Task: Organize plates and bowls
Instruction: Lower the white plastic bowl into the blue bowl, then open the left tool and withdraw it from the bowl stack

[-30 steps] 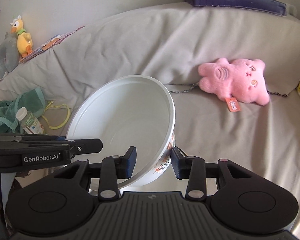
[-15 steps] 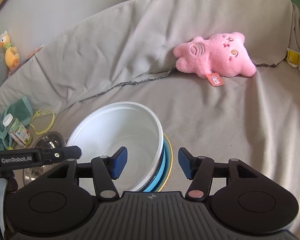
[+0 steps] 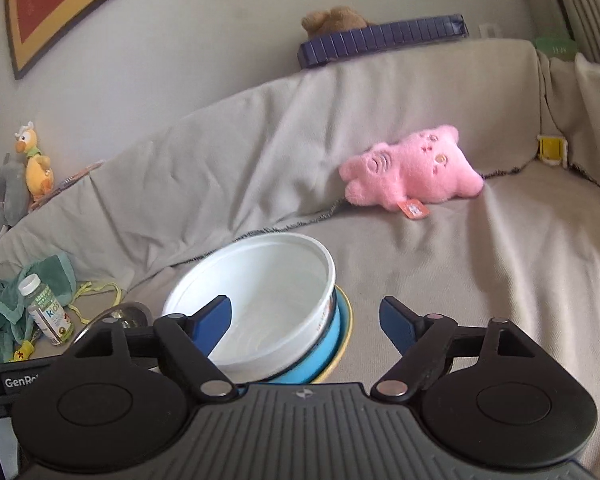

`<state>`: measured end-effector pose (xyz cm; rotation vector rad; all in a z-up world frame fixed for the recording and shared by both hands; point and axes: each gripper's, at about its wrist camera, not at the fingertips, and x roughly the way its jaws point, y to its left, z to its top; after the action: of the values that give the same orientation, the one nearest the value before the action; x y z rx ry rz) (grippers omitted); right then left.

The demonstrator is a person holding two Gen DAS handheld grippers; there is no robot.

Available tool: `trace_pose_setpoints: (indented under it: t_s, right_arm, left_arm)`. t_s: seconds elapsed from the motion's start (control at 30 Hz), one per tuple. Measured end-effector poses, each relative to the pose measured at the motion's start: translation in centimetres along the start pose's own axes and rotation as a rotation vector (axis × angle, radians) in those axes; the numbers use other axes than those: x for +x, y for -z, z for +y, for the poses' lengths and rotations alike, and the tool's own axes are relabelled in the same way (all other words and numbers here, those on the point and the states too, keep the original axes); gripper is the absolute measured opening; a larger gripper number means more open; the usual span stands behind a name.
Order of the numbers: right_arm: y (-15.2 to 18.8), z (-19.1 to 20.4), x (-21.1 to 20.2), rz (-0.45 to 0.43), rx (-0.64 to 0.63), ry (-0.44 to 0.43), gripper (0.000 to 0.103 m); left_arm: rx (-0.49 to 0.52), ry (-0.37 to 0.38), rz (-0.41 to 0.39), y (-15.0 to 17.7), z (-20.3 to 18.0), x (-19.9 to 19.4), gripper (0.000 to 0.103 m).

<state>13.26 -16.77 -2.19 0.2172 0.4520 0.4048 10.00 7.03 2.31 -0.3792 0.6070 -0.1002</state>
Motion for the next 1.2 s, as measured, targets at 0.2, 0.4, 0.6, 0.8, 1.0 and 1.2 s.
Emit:
trace_pose_setpoints:
  t_s: [0.2, 0.4, 0.6, 0.8, 1.0, 1.2]
  right_arm:
    - [-1.1, -0.4, 3.3, 0.096, 0.043, 0.051, 0.091]
    - [0.2, -0.9, 6.3, 0.194, 0.050, 0.032, 0.091]
    - [1.6, -1.3, 7.8, 0.235, 0.074, 0.019, 0.078]
    - [2.8, -3.4, 8.2, 0.241, 0.172, 0.000, 0.078]
    - [3.2, -4.1, 7.7, 0.216, 0.194, -0.034, 0.073]
    - [3.4, -3.9, 7.3, 0.189, 0.178, -0.051, 0.076]
  left_arm:
    - [-0.010, -0.033, -0.013, -2.3, -0.6, 0.6, 0.031]
    - [-0.030, -0.083, 0.067, -2.5, -0.2, 3.4, 0.031]
    - [-0.036, -0.098, 0.111, -2.2, 0.3, 4.7, 0.031]
    - [-0.023, -0.127, 0.153, -2.1, -0.3, 5.1, 0.031]
    - [-0.006, -0.156, 0.157, -1.8, -1.0, 5.4, 0.031]
    - [0.029, -0.185, 0.177, -1.7, -1.7, 5.7, 0.031]
